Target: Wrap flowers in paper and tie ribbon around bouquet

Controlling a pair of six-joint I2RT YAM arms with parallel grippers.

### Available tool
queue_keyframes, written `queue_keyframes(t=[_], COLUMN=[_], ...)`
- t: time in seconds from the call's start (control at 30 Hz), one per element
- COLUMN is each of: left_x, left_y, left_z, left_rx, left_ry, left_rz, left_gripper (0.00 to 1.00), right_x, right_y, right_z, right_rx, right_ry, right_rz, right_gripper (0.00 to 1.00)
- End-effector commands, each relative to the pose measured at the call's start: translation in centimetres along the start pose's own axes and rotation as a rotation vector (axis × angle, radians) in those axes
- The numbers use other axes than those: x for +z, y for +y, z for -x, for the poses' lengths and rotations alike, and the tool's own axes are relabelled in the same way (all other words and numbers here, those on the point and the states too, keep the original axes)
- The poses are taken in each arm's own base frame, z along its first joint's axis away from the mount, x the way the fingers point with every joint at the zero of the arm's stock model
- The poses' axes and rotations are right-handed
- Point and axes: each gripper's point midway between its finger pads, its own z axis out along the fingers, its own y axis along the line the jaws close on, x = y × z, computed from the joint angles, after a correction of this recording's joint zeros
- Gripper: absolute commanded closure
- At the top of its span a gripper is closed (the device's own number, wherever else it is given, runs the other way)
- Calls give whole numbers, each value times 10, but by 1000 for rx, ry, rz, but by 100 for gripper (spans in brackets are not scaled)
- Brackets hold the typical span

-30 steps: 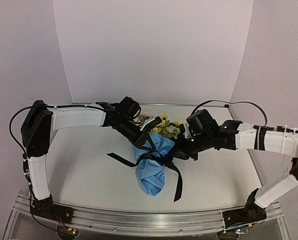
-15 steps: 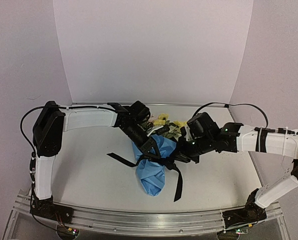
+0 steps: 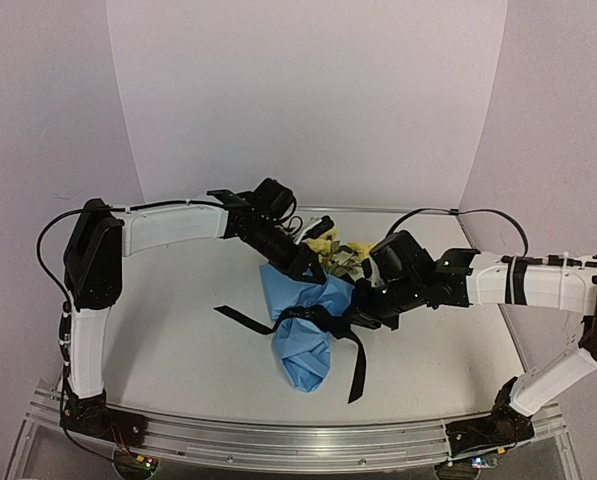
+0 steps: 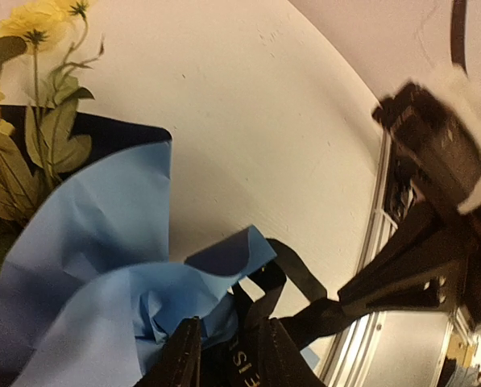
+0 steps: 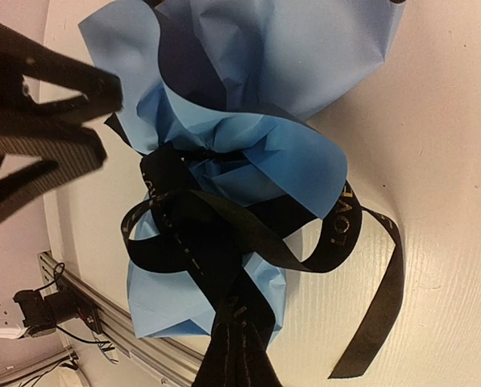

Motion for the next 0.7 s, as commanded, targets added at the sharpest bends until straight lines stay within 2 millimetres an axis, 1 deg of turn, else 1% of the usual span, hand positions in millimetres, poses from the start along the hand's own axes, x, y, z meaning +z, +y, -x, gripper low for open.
queue_keyframes(t=[0.0, 0.17, 0.33, 0.5, 0.67], left_x=[7, 21, 24, 31, 29], left_y=[18, 16, 16, 3, -14], left_z=[17, 1, -13, -24, -25], left_rx=[-29, -11, -14, 13, 30], left_ry=[-2, 77, 125, 172, 175], left_rz=[110, 154, 180, 162, 103], left_gripper=[77, 84, 89, 91, 91], right_x=[3, 0, -5, -13, -17], right_y=[-1, -1, -3, -1, 2], right_z=[1, 5, 8, 13, 15], right_rx=[-19, -17, -5, -1, 1], right_ry=[-19, -39, -72, -109, -125], right_rz=[-12, -15, -20, -10, 7], right_gripper=[100, 100, 100, 100, 100])
